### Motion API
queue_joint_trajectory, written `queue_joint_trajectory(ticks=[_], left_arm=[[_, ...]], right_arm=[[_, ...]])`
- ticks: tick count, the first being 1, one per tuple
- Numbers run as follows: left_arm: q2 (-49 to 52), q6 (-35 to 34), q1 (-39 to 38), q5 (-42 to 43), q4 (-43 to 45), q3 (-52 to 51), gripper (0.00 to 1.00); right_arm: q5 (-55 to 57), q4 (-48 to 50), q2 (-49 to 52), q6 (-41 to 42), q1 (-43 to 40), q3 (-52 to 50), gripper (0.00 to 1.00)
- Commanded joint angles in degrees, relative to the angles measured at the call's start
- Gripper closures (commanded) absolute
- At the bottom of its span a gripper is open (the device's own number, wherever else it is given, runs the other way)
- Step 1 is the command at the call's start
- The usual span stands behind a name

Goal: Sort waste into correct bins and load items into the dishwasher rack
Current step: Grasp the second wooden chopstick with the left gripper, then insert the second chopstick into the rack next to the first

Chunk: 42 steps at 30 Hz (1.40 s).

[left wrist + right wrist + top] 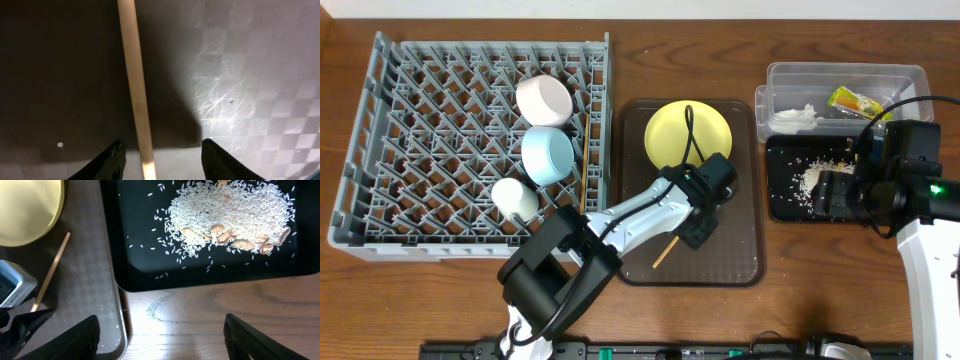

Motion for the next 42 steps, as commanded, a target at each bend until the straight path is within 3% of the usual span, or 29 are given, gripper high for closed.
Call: queue_joint_trajectory(ticks=[1,2,8,10,16,22,26,32,42], left_arm=[[2.9,0.1,0.0,0.5,-0.4,-0.9,0.49],[3.0,0.1,0.0,0.5,-0.6,-0.9,0.5],[2.9,0.1,0.0,0.5,-1.6,-0.9,0.85],[2.6,0.1,0.0,0.5,-2.2,-0.8,0.9],[-1.5,1.1,0.0,0.5,-5.6,1.1,0.94],[-11.9,4.9,0.1,0.0,-8.7,1.4,0.94],[-19.5,5.1,1.5,-7.5,-9.3,1.4,0.94],[-26.1,5.1,9.7,-16.9,-6.9,1.4,0.94],[-22.5,4.6,26.4,-12.9,-4.4,1.3,0.93]], right_arm=[[-0.3,-0.1,-0.5,0.3,-0.1,0.6,0.23],[-0.3,-0.1,-0.5,0.3,-0.1,0.6,0.23],[-0.3,-0.1,-0.5,0.3,-0.1,0.6,0.23],[-0.3,-0.1,-0.5,0.3,-0.1,0.6,0.23],[-0.3,-0.1,-0.5,0.3,-0.1,0.6,0.23],[-0.3,-0.1,-0.5,0.3,-0.1,0.6,0.23],[-0.3,-0.1,-0.5,0.3,-0.1,0.6,0.23],[-0.3,-0.1,-0.5,0.3,-0.1,0.6,0.23],[-0.3,0.0,-0.5,0.3,-0.1,0.6,0.23]])
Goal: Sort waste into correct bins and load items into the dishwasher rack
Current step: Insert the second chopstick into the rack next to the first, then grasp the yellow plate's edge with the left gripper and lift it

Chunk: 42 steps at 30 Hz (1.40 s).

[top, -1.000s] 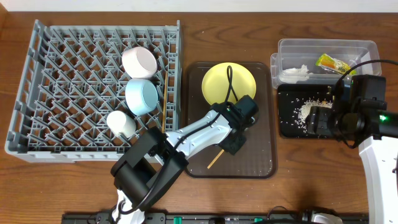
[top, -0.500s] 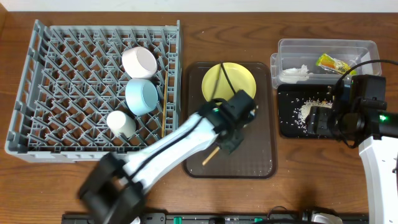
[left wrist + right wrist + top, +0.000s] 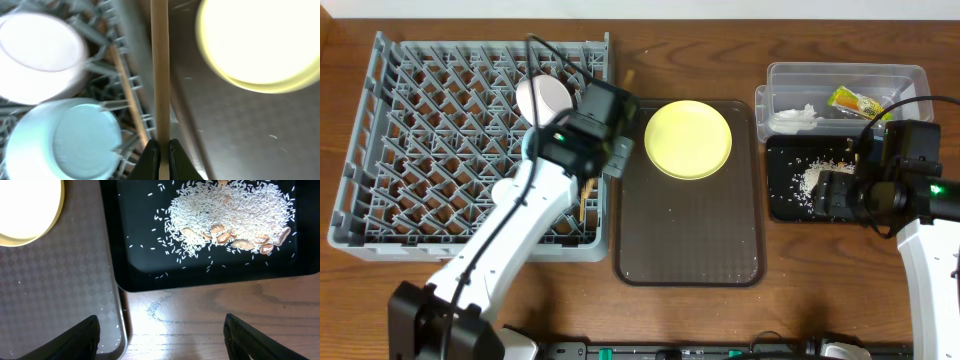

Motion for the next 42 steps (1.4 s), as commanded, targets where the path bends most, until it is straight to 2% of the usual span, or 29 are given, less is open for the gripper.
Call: queue_joint_trajectory(ticks=[1,5,8,14,16,19,24,28,32,42], left_arm=[[2.6,0.1,3.6,2.9,0.7,0.6,0.93],[5.5,0.1,5.5,3.9,1.1,0.6,0.93],[7.4,0.1,5.5,3.9,1.2,0.6,0.84],[9.6,0.1,5.6,3.8,2.8,0.6,0.83],[9.5,0.1,5.5,3.8,3.7,0.7,0.73],[9.2,0.1,5.5,3.8,4.3,0.7,0.65],[6.8,0.1,4.7,3.9,4.2,0.7,0.6],[3.4,0.1,2.0,4.4,5.0,0.7,0.59],[2.3,0.2,-2.3,9.9,8.2,0.7,0.59],[9.9,6.7,-14.0,10.3,19.4,0.6,0.54]], right_arm=[[-0.3,0.0,-0.5,0.3,-0.1,0.6,0.23],[-0.3,-0.1,-0.5,0.3,-0.1,0.6,0.23],[-0.3,-0.1,-0.5,0.3,-0.1,0.6,0.23],[-0.3,-0.1,-0.5,0.3,-0.1,0.6,0.23],[-0.3,-0.1,-0.5,0.3,-0.1,0.6,0.23],[-0.3,-0.3,-0.5,0.3,-0.1,0.6,0.23],[-0.3,-0.2,-0.5,0.3,-0.1,0.6,0.23],[-0.3,0.0,-0.5,0.3,-0.1,0.6,0.23],[-0.3,0.0,-0.5,0.3,-0.1,0.6,0.23],[-0.3,-0.1,-0.5,0.3,-0.1,0.6,0.23]])
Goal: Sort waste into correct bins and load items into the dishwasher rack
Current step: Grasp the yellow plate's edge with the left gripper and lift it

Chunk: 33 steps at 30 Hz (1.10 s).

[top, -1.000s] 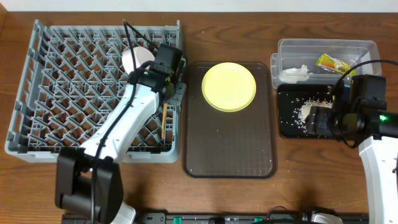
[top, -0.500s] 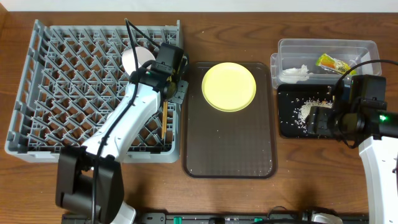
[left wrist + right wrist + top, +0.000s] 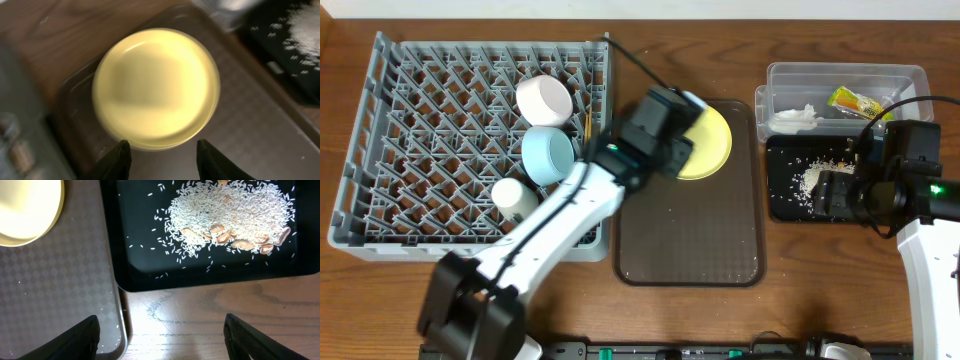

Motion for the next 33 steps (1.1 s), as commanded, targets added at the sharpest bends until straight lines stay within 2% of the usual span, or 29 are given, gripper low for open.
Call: queue_joint_trajectory(ticks=[1,10,22,25,28,33], left_arm=[[4.4,2.9,-2.7,0.6,2.3,0.5,0.55],[15.1,2.9,-5.0,0.6,9.6,0.5,0.56],[23.5,2.8,-5.0,0.6,9.4,0.5,0.57],[23.5,2.8,-5.1,0.6,8.4,0.5,0.74],[23.3,2.8,-5.6,0.6,7.5,0.6,0.85],[21.9,2.2,-7.3,0.6,6.6,0.6,0.94]], right_arm=[[-0.3,-0.1,-0.5,0.3,-0.1,0.6,0.23],[-0.3,-0.2,-0.5,0.3,-0.1,0.6,0.23],[-0.3,-0.2,-0.5,0.3,-0.1,0.6,0.23],[-0.3,-0.2,-0.5,0.3,-0.1,0.6,0.23],[-0.3,-0.2,-0.5,0.3,-0.1,0.6,0.23],[-0.3,-0.3,-0.5,0.3,-0.1,0.6,0.23]])
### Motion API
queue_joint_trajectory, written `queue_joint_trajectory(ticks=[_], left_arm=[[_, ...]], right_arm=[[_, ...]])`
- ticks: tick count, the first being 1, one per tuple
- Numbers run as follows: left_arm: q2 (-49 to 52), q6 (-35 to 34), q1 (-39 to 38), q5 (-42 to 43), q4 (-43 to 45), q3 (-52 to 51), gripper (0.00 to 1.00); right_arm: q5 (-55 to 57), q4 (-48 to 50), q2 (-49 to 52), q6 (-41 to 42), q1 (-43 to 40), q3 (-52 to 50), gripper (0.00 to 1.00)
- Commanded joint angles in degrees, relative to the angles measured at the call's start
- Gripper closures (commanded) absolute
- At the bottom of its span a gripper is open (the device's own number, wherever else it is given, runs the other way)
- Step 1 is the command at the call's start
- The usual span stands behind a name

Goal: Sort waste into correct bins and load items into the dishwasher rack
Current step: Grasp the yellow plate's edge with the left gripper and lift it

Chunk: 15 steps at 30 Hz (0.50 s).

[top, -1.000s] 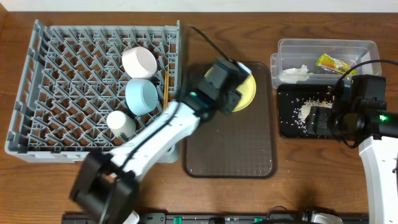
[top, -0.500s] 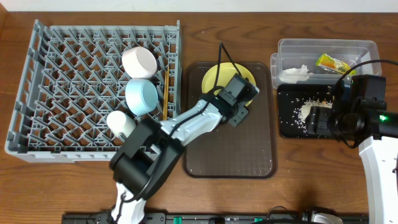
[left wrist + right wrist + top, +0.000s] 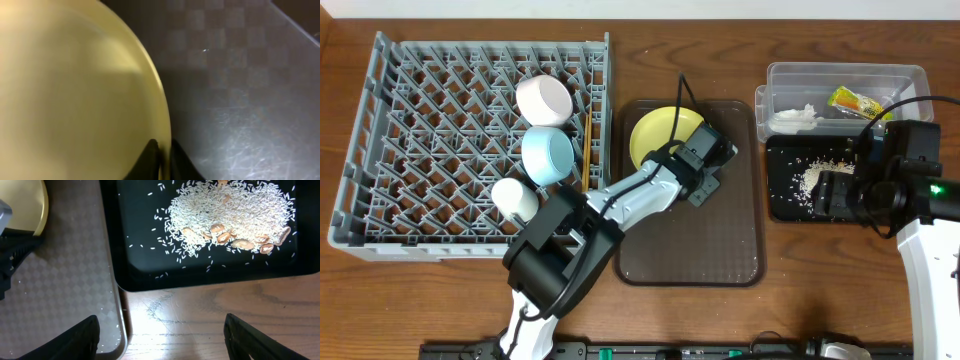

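Note:
A yellow plate (image 3: pixel 655 135) lies at the back of the brown tray (image 3: pixel 690 240). My left gripper (image 3: pixel 685 162) is shut on the plate's right rim; in the left wrist view the plate (image 3: pixel 75 90) fills the left side, with the rim pinched at the gripper (image 3: pixel 161 150). The right wrist view catches the plate (image 3: pixel 22 200) at top left. A grey dishwasher rack (image 3: pixel 420 150) holds a pink bowl (image 3: pixel 544 99), a blue bowl (image 3: pixel 548 155), a white cup (image 3: pixel 515 198) and chopsticks (image 3: pixel 586 150). My right gripper (image 3: pixel 160 345) hangs open over bare wood.
A black tray (image 3: pixel 790 205) with spilled rice (image 3: pixel 230 215) and nut pieces sits right of the brown tray. Behind it a clear bin (image 3: pixel 845 72) holds a yellow wrapper (image 3: pixel 852 100) and white tissue. My right arm stands at the table's right edge.
My left gripper was open above the yellow plate; now it is low on the tray and shut on the plate's right rim. The plate sits a little farther left. My right arm has not moved.
My left gripper stood open around a chopstick on the brown tray. Then it was shut on the chopstick over the rack's right edge. Later it was open over the plate, with the chopstick in the rack. Now it grips the plate's rim.

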Motion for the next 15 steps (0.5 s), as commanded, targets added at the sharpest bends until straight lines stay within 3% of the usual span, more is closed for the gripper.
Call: queue_joint_trajectory(ticks=[1,15], left_arm=[[-0.6,-0.7,-1.6,0.7,-1.8,-0.4,0.94],[-22.5,-1.7,-0.3,-1.2,-6.1,-0.4,0.94]], right_arm=[[-0.3,-0.2,-0.5,0.3,-0.1,0.6,0.23],[-0.3,-0.6,-0.5,0.3,-0.1,0.6,0.23]])
